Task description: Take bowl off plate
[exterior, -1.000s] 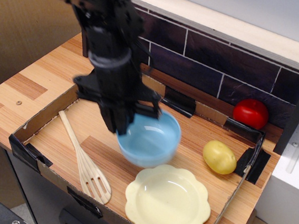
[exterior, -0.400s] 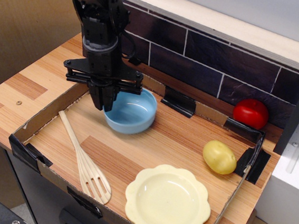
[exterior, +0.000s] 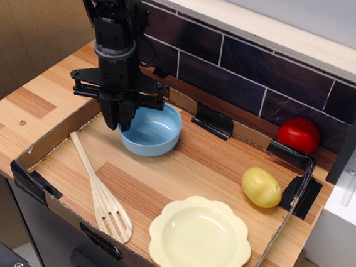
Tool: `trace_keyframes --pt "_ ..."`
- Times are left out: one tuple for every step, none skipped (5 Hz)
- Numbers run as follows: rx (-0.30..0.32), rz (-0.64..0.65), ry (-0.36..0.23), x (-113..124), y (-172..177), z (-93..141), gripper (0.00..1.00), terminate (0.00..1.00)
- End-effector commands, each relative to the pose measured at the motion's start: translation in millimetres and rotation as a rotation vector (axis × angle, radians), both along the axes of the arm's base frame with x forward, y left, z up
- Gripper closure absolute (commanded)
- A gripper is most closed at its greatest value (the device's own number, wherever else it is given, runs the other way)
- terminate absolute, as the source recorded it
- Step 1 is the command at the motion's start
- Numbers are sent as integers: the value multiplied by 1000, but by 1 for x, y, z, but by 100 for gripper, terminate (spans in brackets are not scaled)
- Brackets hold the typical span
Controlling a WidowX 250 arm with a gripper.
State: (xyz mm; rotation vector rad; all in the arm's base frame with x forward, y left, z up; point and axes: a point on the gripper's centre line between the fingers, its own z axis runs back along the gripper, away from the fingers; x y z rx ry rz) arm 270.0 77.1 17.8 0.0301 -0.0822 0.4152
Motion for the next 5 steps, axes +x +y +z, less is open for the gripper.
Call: trace_keyframes --pt "3 9 -128 7 -1 46 0 0" --pt "12 0 -184 3 -9 61 0 0" --pt "6 -11 -185 1 -13 72 0 0" --pt "6 -11 -185 1 -13 72 0 0" --pt "6 -11 -185 1 -13 72 0 100"
